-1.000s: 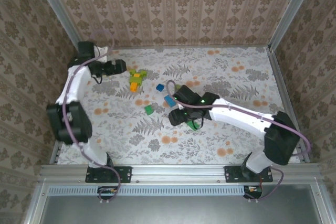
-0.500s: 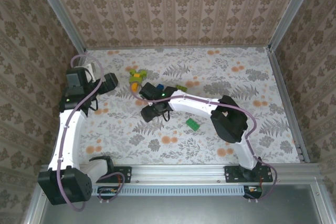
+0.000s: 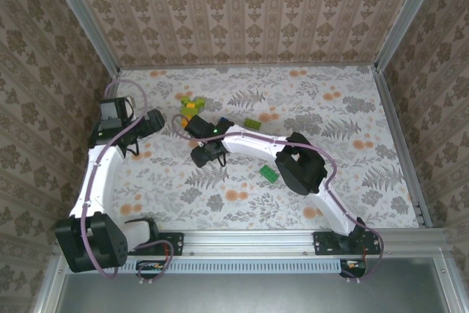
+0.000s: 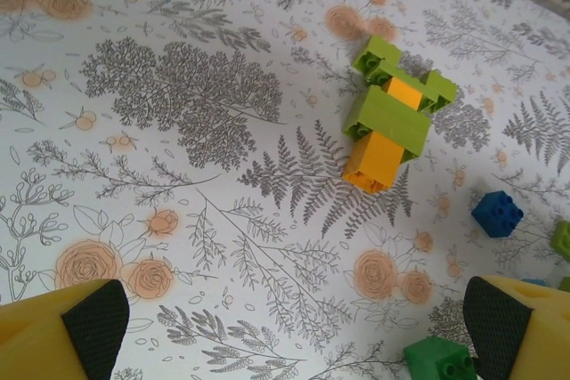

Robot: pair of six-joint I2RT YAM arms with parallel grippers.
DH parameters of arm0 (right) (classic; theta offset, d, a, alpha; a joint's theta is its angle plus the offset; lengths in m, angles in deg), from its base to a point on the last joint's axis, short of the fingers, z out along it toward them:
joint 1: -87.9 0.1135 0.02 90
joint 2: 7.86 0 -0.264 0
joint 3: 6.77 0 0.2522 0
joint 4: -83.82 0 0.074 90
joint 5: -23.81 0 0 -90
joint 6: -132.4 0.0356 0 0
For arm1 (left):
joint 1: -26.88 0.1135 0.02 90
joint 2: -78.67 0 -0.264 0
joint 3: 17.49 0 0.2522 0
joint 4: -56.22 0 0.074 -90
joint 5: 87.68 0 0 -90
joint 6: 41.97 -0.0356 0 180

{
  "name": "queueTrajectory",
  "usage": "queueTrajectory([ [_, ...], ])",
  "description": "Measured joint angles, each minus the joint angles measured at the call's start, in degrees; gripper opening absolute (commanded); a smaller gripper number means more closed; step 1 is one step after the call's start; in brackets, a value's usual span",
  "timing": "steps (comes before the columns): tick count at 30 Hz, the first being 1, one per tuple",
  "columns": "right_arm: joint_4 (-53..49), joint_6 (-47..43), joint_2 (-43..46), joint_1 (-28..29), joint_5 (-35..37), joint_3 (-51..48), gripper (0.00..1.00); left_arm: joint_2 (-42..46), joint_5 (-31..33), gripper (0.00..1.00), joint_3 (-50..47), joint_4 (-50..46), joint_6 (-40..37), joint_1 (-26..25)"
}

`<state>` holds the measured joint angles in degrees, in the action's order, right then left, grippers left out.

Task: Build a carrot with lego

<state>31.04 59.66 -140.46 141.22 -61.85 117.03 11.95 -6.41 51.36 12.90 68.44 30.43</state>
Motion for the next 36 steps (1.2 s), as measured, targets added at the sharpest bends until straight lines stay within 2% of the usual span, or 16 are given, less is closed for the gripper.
queueTrajectory([
  [4,-0.44,-0.35,-1.33,0.00,0.46,0.92,0.44,-0.07,-0.24,1.00,0.00,0.04,0.00,0.33],
  [7,-0.83,-0.44,-1.40,0.00,1.27,0.90,0.37,-0.07,-0.33,1.00,0.00,0.04,0.00,0.35],
  [11,0.74,-0.20,1.20,0.00,2.45,-3.41,0.35,-0.07,-0.46,1.00,0.00,0.09,0.00,0.37],
  [19,2.40,-0.15,17.86,1.36,4.39,-24.44,0.36,-0.07,-0.70,1.00,-0.35,0.70,-0.02,0.42],
  [24,4.07,0.00,26.08,4.22,5.42,-33.66,0.37,-0.57,-1.11,1.00,-0.48,0.85,-0.02,0.42],
  [36,8.72,2.82,29.31,5.64,6.08,-42.49,0.37,-0.83,-1.75,1.00,-0.63,0.92,-0.02,0.39],
])
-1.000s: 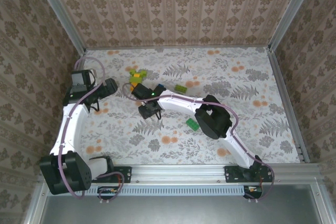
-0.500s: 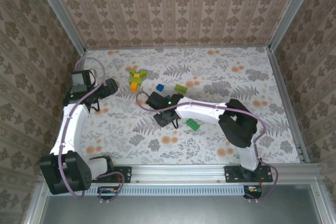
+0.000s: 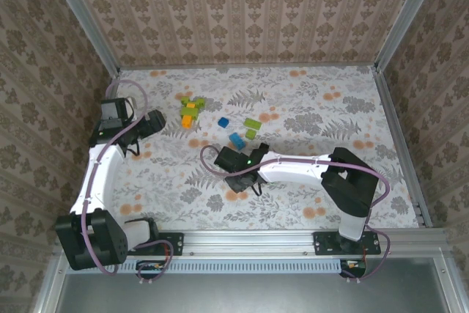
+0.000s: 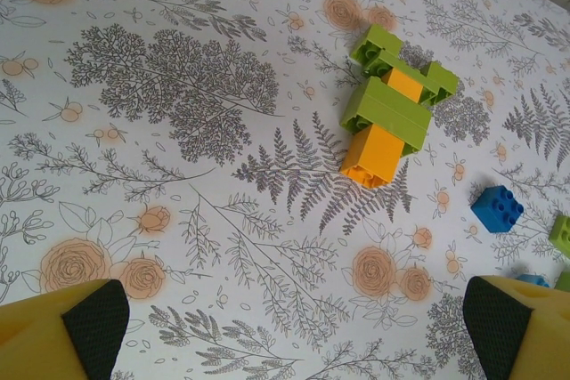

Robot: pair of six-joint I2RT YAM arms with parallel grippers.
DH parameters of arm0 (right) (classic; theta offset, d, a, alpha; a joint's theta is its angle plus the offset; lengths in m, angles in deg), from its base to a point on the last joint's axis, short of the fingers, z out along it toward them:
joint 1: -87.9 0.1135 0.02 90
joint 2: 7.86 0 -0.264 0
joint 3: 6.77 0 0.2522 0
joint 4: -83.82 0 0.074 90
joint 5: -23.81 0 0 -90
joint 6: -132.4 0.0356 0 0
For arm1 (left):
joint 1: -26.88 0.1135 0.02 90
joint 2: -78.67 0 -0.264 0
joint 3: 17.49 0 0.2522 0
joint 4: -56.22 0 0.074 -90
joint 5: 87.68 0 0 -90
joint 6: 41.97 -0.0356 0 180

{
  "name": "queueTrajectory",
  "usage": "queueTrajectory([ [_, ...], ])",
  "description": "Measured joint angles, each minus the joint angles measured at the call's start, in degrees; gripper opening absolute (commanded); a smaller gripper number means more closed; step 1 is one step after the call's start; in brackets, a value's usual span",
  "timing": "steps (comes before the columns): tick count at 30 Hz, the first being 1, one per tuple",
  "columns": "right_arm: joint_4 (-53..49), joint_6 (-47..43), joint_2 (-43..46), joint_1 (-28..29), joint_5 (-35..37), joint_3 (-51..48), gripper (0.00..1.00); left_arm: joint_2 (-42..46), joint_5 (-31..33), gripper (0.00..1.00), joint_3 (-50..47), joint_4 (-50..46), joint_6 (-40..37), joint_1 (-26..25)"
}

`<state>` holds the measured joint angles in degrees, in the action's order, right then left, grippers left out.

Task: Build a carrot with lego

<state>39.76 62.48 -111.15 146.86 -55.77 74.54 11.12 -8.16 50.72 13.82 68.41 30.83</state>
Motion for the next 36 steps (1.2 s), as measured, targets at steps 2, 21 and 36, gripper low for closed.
queueTrajectory([
  [2,0.66,0.31,0.00,0.22,0.02,-0.68,0.37,0.00,-0.04,1.00,-0.07,0.02,0.00,0.00],
  [21,1.81,4.46,0.20,2.97,2.16,-3.91,0.66,-0.02,-0.20,1.00,-0.09,0.02,-0.02,-0.15],
  [36,-5.49,1.27,15.82,1.03,8.76,-5.03,0.76,-0.35,-0.83,1.00,-0.09,0.20,-0.02,-0.15],
])
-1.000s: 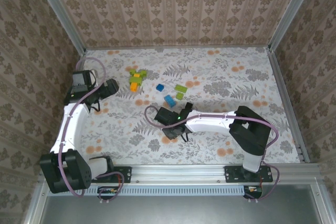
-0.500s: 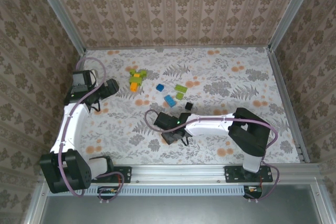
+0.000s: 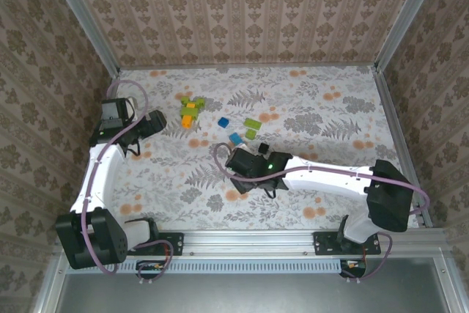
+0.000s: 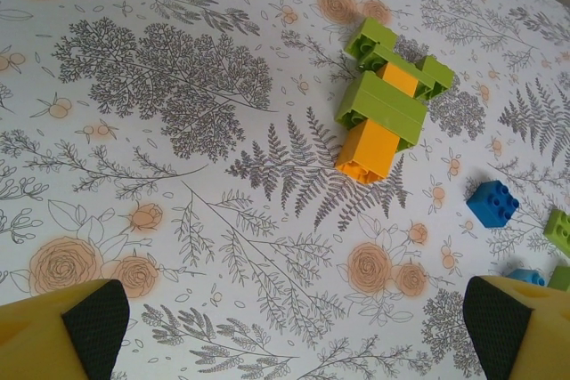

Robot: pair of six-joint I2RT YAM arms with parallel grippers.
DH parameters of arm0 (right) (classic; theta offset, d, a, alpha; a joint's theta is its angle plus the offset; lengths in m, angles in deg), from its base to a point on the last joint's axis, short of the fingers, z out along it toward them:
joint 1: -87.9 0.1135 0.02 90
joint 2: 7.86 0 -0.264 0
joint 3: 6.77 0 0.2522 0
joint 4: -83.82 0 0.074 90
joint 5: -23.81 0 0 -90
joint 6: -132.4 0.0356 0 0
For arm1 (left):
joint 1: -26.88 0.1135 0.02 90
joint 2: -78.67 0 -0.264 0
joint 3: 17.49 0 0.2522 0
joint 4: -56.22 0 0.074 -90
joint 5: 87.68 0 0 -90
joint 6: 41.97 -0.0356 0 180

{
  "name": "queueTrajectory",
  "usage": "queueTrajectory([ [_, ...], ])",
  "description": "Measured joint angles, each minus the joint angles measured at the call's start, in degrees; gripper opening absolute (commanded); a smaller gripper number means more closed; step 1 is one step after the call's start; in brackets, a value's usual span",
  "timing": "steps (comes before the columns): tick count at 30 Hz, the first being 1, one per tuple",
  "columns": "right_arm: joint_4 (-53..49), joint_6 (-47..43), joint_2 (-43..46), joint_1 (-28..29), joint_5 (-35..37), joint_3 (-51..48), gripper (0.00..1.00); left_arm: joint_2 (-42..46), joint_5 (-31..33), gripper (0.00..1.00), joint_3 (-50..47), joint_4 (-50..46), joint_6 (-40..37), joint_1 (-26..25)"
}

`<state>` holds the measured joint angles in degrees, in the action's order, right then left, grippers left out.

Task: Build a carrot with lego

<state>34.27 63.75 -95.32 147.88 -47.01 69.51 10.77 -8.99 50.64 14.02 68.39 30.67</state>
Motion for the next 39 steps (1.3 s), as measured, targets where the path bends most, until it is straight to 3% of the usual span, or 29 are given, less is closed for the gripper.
queueTrajectory([
  [11,-0.59,-5.14,0.17,-12.09,-1.25,-6.29,0.76,0.00,-0.68,1.00,0.00,0.59,0.00,-0.07],
  [24,3.19,-7.54,-5.97,-14.91,-7.67,-6.47,0.72,0.00,-0.90,1.00,0.00,0.68,0.00,-0.07],
  [28,3.80,-7.74,-7.67,-15.54,-8.98,-6.47,0.67,0.00,-0.90,1.00,0.00,0.68,0.00,-0.07],
  [39,4.39,-7.69,-9.29,-16.46,-10.64,-6.47,0.40,0.00,-0.90,1.00,0.00,0.70,0.00,-0.07],
])
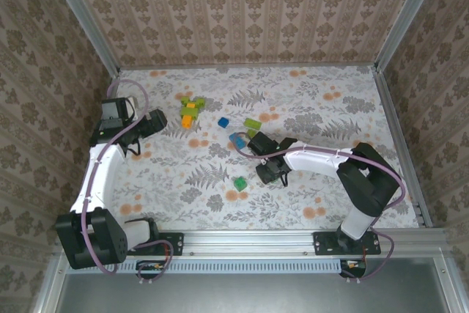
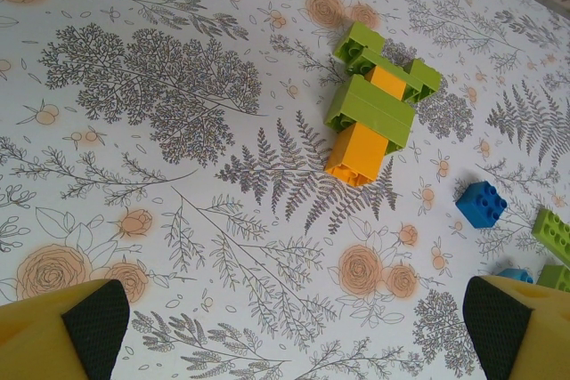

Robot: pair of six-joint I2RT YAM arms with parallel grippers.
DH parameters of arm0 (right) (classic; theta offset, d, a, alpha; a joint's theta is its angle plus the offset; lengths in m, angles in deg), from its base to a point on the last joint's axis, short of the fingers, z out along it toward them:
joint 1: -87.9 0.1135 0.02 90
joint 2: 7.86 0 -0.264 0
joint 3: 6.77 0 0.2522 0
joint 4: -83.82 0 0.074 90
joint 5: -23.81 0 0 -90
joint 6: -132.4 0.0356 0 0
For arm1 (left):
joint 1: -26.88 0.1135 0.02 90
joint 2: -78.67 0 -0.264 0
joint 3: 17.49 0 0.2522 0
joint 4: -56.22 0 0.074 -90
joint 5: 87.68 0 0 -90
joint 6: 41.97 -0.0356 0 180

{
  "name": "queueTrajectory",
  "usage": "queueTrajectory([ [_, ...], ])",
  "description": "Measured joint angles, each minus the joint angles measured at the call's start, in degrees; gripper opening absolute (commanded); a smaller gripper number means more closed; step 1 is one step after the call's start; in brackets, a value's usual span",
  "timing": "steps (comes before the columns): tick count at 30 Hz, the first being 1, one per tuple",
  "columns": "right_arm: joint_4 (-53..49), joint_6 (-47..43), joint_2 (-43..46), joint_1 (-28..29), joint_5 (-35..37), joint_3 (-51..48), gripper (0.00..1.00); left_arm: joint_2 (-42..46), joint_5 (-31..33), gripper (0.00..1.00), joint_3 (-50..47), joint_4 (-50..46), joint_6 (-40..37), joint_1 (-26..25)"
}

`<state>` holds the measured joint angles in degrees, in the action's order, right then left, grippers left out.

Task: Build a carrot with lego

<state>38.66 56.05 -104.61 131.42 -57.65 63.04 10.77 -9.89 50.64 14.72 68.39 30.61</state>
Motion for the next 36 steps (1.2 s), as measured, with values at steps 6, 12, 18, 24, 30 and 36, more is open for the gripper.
queueTrajectory([
  [6,-0.13,0.28,0.72,-0.07,-0.24,-0.11,0.36,0.00,0.00,1.00,0.00,-0.02,0.00,0.00],
  [12,-1.97,2.47,8.68,0.52,-2.91,-0.63,0.36,0.00,0.02,1.00,0.00,-0.02,0.00,0.00],
  [18,-3.43,5.01,12.48,4.81,-5.95,1.57,0.36,0.00,0.02,1.00,0.00,0.00,0.00,0.00],
  [24,-3.52,6.19,6.54,9.31,-6.73,7.93,0.36,-0.04,0.02,1.00,0.00,-0.02,-0.02,0.00],
  [30,-4.48,6.27,-1.77,10.51,-6.91,14.82,0.36,-0.04,0.00,1.00,0.00,-0.04,-0.02,0.00],
  [36,-6.25,6.25,-5.01,11.17,-6.86,17.09,0.36,-0.04,0.00,1.00,0.00,-0.02,-0.02,0.00],
])
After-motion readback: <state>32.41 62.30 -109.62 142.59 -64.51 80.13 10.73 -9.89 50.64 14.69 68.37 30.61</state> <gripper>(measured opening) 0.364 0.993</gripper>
